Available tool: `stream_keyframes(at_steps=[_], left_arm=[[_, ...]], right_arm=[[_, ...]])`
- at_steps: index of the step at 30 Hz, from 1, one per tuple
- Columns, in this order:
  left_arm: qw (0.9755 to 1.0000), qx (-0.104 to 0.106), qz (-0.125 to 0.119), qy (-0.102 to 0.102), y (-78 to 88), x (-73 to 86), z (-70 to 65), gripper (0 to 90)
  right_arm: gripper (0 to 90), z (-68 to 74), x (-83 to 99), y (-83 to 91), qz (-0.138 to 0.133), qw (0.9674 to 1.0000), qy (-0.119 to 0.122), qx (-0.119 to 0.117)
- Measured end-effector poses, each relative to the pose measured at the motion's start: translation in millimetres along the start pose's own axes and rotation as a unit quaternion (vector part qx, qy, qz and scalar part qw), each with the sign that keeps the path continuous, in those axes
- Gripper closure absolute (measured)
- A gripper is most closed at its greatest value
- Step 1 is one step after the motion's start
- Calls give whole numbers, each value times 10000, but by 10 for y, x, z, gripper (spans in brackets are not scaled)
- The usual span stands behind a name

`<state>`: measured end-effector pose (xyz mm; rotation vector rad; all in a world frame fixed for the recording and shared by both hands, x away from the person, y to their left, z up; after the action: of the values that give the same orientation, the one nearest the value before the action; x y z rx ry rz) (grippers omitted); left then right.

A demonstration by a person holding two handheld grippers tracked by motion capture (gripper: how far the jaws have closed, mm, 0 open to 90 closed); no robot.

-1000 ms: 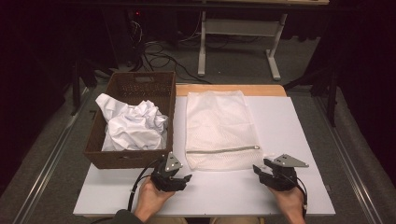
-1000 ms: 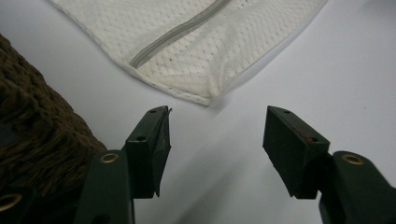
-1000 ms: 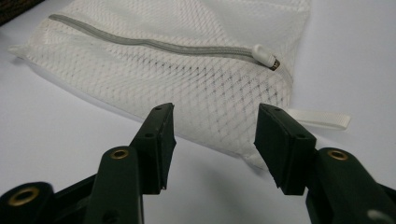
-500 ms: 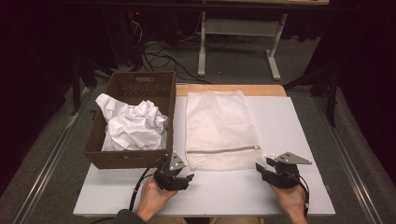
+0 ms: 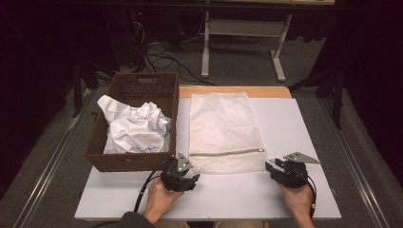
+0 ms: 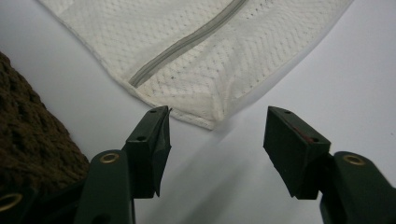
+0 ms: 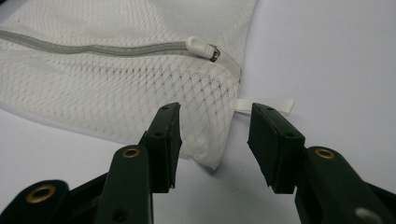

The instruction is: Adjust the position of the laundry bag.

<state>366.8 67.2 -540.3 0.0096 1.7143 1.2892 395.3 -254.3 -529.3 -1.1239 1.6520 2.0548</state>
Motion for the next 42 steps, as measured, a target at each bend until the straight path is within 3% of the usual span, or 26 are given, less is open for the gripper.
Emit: stream_keyframes(at_steps=[6, 12, 19, 31, 36, 42], left_arm=[[9999, 38, 23, -157, -63, -66, -38, 450], [9996, 23, 231, -169, -165, -43, -2, 499], [9996, -21, 266, -118, -178, -38, 44, 575], [9990, 72, 356, -247, -213, -17, 23, 719], [9986, 188, 365, -330, -214, -14, -1, 851], [9983, 227, 385, -373, -201, -5, 20, 895]], right_arm=[[552, 7, 10, -38, 108, 9999, 14, 35], [558, -7, 26, -82, 208, 9998, -3, 41], [596, -11, 49, -122, 305, 9995, 58, 72], [766, -20, 78, -152, 518, 9985, 175, 46], [856, 0, 78, -152, 573, 9980, 254, -61], [870, 10, 79, -144, 598, 9978, 284, -98]])
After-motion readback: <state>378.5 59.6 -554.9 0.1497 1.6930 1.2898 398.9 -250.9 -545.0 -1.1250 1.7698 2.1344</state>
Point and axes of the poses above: each handheld gripper's, and its own axes: y roughly backward along the jaws, x roughly out of its underside, z roughly to its left, the point moved 6 cm from there along -y, roughly forward along the jaws, and after that the axes turned 3 degrees about z, right-handed, at the moved point
